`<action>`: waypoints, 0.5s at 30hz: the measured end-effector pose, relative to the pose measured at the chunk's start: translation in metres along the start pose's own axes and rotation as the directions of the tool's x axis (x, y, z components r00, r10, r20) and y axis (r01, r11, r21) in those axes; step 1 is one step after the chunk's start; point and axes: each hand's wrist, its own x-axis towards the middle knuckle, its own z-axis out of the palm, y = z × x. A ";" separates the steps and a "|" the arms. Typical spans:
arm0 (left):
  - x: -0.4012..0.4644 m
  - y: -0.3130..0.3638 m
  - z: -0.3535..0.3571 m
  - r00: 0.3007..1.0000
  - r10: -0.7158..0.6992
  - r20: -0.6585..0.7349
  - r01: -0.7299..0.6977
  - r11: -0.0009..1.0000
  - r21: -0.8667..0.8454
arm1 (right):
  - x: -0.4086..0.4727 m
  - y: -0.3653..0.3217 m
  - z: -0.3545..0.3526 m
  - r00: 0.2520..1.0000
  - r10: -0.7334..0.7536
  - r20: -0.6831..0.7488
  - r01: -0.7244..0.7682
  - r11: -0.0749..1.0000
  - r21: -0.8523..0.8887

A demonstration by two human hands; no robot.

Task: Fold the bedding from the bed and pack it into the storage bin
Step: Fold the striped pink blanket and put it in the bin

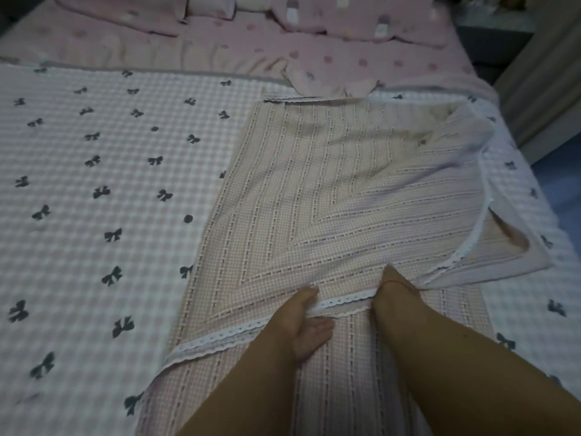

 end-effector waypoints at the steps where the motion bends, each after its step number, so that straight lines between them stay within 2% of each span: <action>1: 0.003 0.001 0.004 0.998 0.055 -0.028 -0.057 0.995 -0.086 | 0.001 -0.005 0.003 0.999 0.014 0.034 -0.015 1.000 0.020; 3: 0.008 0.008 0.008 0.976 0.176 -0.132 -0.199 0.961 -0.193 | 0.005 -0.017 0.008 1.000 0.002 0.018 -0.003 0.998 0.058; 6: 0.012 0.032 0.008 0.928 0.318 -0.191 -0.360 0.899 -0.250 | -0.001 -0.053 0.033 0.975 -0.215 -0.052 0.216 0.976 0.022; 9: 0.000 0.073 0.001 0.877 0.429 -0.218 -0.476 0.837 -0.268 | -0.033 -0.102 0.077 0.895 -0.429 0.126 0.445 0.881 -0.164; 12: -0.018 0.129 -0.017 0.819 0.505 -0.274 -0.571 0.768 -0.291 | -0.071 -0.138 0.132 0.814 -0.474 0.336 0.568 0.770 -0.292; 15: -0.026 0.170 -0.039 0.792 0.518 -0.324 -0.608 0.718 -0.339 | -0.107 -0.153 0.178 0.718 -0.459 0.523 0.652 0.706 -0.276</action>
